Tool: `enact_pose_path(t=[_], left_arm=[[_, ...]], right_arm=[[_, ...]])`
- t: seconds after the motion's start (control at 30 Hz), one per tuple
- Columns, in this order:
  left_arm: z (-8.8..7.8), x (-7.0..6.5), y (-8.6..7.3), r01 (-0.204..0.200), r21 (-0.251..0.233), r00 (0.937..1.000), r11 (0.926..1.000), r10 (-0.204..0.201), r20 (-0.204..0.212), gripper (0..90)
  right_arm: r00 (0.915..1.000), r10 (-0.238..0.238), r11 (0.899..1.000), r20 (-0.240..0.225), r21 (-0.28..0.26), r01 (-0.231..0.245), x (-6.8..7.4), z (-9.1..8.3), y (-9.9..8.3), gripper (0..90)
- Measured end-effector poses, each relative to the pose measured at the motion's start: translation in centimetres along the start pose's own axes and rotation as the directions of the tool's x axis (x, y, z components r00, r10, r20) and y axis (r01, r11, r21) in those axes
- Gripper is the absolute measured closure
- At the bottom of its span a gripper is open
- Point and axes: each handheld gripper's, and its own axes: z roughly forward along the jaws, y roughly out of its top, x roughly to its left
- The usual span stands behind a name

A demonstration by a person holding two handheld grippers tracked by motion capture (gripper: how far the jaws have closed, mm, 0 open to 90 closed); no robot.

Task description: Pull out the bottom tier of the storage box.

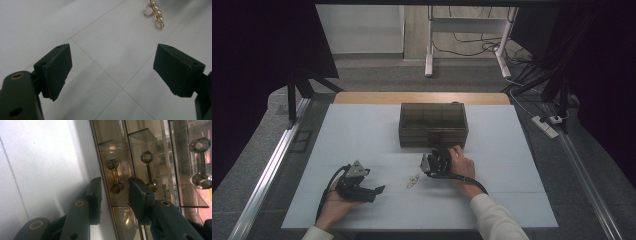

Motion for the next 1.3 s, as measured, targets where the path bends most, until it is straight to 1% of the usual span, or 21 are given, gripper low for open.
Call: enact_pose_path(t=[0.03,0.07,0.2,0.3,0.5,0.53,0.57,0.63,0.7,0.83,0.87,0.93,0.97,1.0,1.03,1.07,1.1,1.13,1.17,1.27,1.3], left_arm=[[0.0,0.0,0.0,0.0,0.0,1.0,1.0,0.0,0.0,15.4],[0.01,-0.01,0.0,-0.001,0.001,1.0,1.0,0.001,0.001,15.3],[0.0,-0.01,-0.01,-0.001,0.001,1.0,1.0,0.001,0.0,15.4],[-0.02,0.0,0.0,0.0,0.0,1.0,1.0,0.0,0.0,15.4],[-0.05,0.03,-0.01,-0.003,0.0,1.0,1.0,0.003,-0.001,15.4],[-0.05,0.03,-0.01,-0.002,0.0,1.0,1.0,0.002,0.0,15.4],[-0.05,0.03,-0.02,-0.003,0.001,1.0,1.0,0.003,0.0,15.4],[-0.1,0.02,-0.08,0.006,-0.002,1.0,1.0,-0.006,-0.002,15.4],[-0.19,0.07,-0.11,0.003,-0.004,1.0,1.0,-0.003,-0.003,15.5],[-0.13,0.08,-0.12,0.007,-0.004,1.0,1.0,-0.007,-0.005,15.5],[-0.14,0.08,-0.13,0.008,-0.005,1.0,1.0,-0.008,-0.004,15.5],[-0.15,0.09,-0.13,0.007,-0.005,1.0,1.0,-0.007,-0.005,15.5],[-0.16,0.12,-0.14,0.008,-0.004,1.0,1.0,-0.008,-0.005,15.5],[-0.17,0.1,-0.15,0.011,-0.004,0.9999,0.9999,-0.011,-0.006,15.5],[-0.19,0.1,-0.15,0.01,-0.005,0.9999,0.9999,-0.01,-0.006,15.5],[-0.22,0.1,-0.15,0.01,-0.006,0.9999,0.9999,-0.01,-0.007,15.5],[-0.23,0.1,-0.16,0.01,-0.007,0.9999,0.9999,-0.01,-0.007,15.5],[-0.23,0.1,-0.16,0.01,-0.007,0.9999,0.9999,-0.01,-0.007,15.5],[-0.23,0.1,-0.17,0.009,-0.007,0.9999,0.9999,-0.009,-0.007,15.5],[-0.22,0.12,-0.17,0.01,-0.006,0.9999,0.9999,-0.01,-0.007,15.5],[-0.22,0.11,-0.17,0.009,-0.006,0.9999,0.9999,-0.009,-0.006,15.6]], right_arm=[[1.0,0.001,1.0,0.003,0.002,-0.001,0.06,0.02,0.01,63.7],[0.9999,-0.013,1.0,0.002,0.006,0.013,0.01,0.02,-0.01,64.0],[1.0,-0.01,1.0,0.0,0.006,0.01,0.16,0.19,-0.01,65.7],[0.9993,-0.035,0.999,0.011,0.006,0.035,0.25,0.27,-0.01,67.5],[0.9992,-0.034,0.999,0.02,0.006,0.034,0.29,0.32,-0.04,72.7],[0.9994,-0.024,1.0,0.025,0.004,0.024,0.37,0.36,-0.02,73.6],[0.9993,-0.025,1.0,0.029,0.004,0.025,0.39,0.37,-0.01,74.3],[0.999,-0.044,0.999,0.007,0.004,0.044,0.23,0.36,0.0,75.3],[0.9982,-0.045,0.999,0.04,-0.005,0.045,0.37,0.44,-0.01,76.9],[0.9967,-0.064,0.998,0.05,0.007,0.063,0.4,0.42,0.04,78.0],[0.9965,-0.058,0.998,0.06,-0.011,0.059,0.5,0.55,-0.01,78.2],[0.9966,-0.057,0.998,0.06,-0.006,0.057,0.52,0.53,0.01,78.7],[0.9966,-0.067,0.998,0.048,0.016,0.067,0.42,0.39,0.09,78.8],[0.9979,-0.063,0.998,0.014,0.001,0.063,0.31,0.47,0.05,78.9],[0.9981,-0.059,0.998,0.015,0.004,0.059,0.37,0.44,0.04,79.0],[0.9967,-0.063,0.998,0.05,0.015,0.062,0.53,0.38,0.07,79.1],[0.9965,-0.055,0.998,0.063,-0.004,0.056,0.63,0.5,0.01,79.2],[0.9964,-0.055,0.998,0.065,-0.007,0.056,0.64,0.51,-0.01,79.3],[0.996,-0.065,0.998,0.061,0.016,0.064,0.58,0.33,0.06,79.3],[0.9957,-0.063,0.998,0.068,-0.003,0.064,0.63,0.39,-0.01,79.5],[0.9954,-0.068,0.998,0.068,0.007,0.068,0.6,0.31,0.02,79.6]])
